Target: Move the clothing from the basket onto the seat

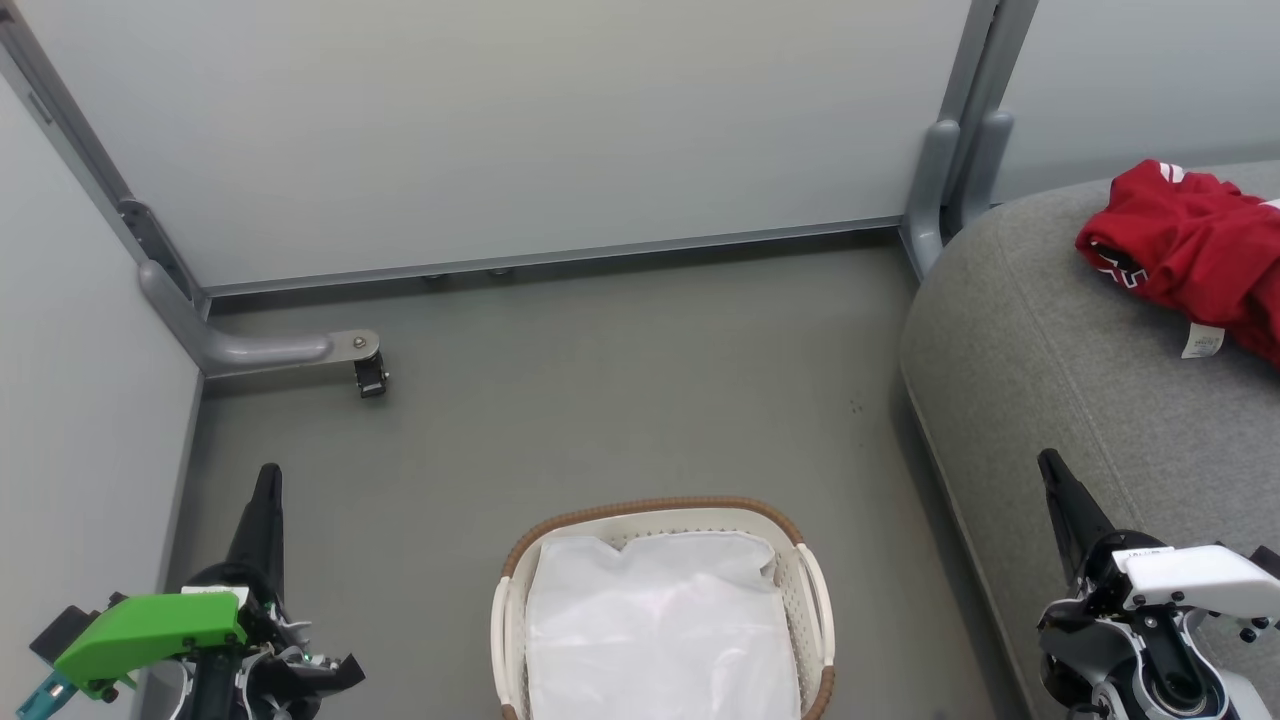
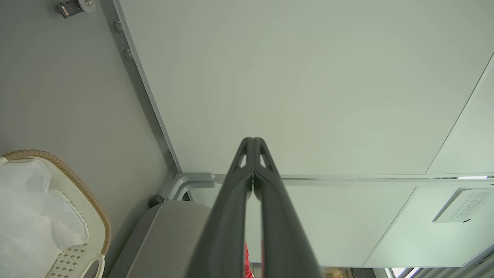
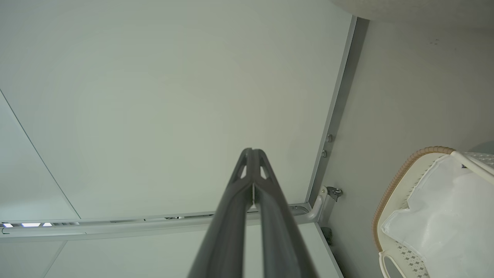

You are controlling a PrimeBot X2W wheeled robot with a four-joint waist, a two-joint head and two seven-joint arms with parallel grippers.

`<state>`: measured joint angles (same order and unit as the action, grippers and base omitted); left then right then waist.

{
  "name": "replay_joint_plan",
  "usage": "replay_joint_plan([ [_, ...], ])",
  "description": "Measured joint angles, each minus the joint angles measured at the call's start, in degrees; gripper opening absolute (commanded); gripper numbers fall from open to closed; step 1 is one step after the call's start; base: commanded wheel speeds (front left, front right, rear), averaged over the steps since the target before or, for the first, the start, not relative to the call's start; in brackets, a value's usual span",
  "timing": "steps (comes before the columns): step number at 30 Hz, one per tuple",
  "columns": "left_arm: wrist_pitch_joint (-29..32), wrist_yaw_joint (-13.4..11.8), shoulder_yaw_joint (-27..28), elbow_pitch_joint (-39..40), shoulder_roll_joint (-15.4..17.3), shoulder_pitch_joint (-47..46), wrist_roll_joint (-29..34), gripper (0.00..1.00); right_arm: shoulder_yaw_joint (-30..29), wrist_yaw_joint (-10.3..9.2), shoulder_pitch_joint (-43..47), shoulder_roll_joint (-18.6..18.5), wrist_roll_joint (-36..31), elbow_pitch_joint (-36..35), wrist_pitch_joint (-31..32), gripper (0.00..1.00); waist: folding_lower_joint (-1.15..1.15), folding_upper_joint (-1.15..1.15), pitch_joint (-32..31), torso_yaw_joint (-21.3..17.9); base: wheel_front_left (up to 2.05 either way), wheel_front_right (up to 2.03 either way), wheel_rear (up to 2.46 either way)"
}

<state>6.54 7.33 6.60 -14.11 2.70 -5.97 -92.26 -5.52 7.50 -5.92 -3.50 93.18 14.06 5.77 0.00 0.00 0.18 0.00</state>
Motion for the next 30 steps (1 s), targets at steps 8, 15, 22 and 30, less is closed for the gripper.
replay_joint_plan([
  [8, 0.01, 0.0, 0.0, 0.0, 0.0, 0.0, 0.0, 0.0, -0.12, 0.0, -0.01, 0.1, -0.01, 0.0, 0.03, 0.0, 0.0, 0.0, 0.0, 0.0, 0.0, 0.0, 0.0],
  [15, 0.01, 0.0, 0.0, 0.0, 0.0, 0.0, 0.0, 0.0, -0.2, 0.0, -0.02, 0.13, -0.03, 0.0, 0.11, 0.0, 0.0, 0.0, 0.0, 0.0, 0.0, 0.0, 0.0],
  [22, 0.01, 0.0, 0.0, 0.0, 0.0, 0.0, 0.0, 0.0, -0.31, 0.0, -0.02, 0.2, -0.13, 0.0, 0.26, 0.0, 0.0, 0.0, 0.0, 0.0, 0.0, 0.0, 0.0],
  [30, 0.01, 0.0, 0.01, 0.01, 0.0, 0.0, 0.0, 0.0, -0.41, 0.0, -0.02, 0.25, -0.2, 0.0, 0.27, 0.0, 0.0, 0.0, 0.0, 0.0, 0.0, 0.0, 0.0],
])
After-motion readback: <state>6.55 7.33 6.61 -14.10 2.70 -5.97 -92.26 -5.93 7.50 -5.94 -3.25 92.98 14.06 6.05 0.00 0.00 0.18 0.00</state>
